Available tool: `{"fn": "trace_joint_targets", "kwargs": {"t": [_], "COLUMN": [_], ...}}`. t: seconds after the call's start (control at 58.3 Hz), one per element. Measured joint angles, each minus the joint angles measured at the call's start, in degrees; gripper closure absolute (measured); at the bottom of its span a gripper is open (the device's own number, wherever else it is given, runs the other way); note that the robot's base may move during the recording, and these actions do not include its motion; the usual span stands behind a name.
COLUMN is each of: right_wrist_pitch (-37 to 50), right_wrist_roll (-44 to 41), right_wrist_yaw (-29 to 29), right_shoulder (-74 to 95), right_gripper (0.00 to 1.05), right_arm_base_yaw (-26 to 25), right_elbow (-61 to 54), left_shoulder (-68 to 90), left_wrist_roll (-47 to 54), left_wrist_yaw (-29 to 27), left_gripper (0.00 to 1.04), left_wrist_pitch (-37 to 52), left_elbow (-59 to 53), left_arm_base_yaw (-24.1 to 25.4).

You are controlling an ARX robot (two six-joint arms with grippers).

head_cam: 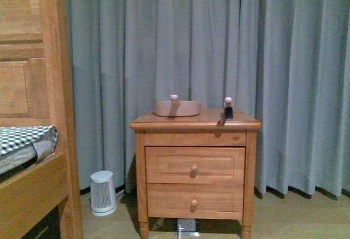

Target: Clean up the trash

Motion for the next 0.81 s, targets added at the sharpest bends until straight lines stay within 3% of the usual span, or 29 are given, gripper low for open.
{"fn": "trace_joint_targets", "kwargs": {"t": [0.806], "right_wrist_pitch": [0.0], "right_wrist_roll": [0.0], "right_wrist_yaw": [0.07], "right_shoulder": [0.0], "right_gripper": [0.07], "right_arm_base_yaw": [0.0], "right_elbow": [0.0], "left_shoulder": [0.0], "left_wrist_roll": [0.0], "left_wrist_yaw": [0.0], "left_gripper": [0.08], "left_wrist_pitch": [0.0], "left_elbow": [0.0], "left_arm_base_yaw": [0.0]}}
